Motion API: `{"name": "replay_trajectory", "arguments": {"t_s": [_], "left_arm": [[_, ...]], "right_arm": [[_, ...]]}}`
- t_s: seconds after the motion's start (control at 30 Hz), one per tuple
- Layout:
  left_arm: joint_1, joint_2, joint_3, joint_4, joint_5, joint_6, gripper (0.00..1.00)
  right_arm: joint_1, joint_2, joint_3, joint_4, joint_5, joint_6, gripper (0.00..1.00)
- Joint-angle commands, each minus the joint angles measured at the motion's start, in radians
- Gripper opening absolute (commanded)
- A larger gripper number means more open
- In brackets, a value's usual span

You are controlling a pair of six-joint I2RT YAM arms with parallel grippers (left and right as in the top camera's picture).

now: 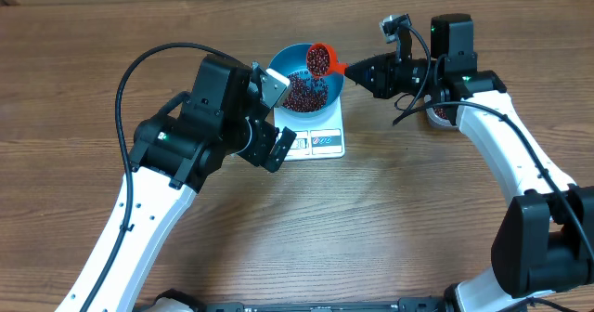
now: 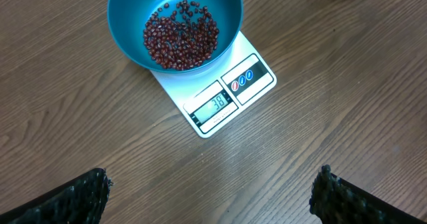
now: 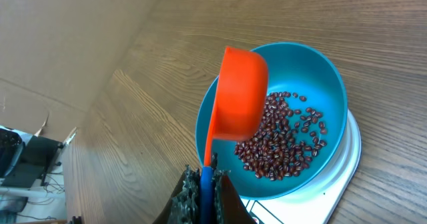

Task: Scoop item into bowl and weigh 150g on scale
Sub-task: 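Tilt the scoop with right gripper to pour beans into bowl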

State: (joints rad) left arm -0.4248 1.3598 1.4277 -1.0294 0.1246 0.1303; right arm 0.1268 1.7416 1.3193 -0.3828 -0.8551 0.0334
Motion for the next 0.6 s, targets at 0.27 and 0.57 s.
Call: {"name": "replay_trajectory", "arguments": {"t_s": [0.27, 0.57], "left_arm": [[-0.001, 0.006, 0.008, 0.001, 0.014, -0.011, 1.00], [-0.001, 0.006, 0.008, 0.001, 0.014, -0.011, 1.00]], "right_arm": [[0.003, -0.058, 0.025, -0.021, 0.037, -0.043, 0.04], [0.046, -0.077, 0.025, -0.062, 0.129, -0.108, 0.04]]}}
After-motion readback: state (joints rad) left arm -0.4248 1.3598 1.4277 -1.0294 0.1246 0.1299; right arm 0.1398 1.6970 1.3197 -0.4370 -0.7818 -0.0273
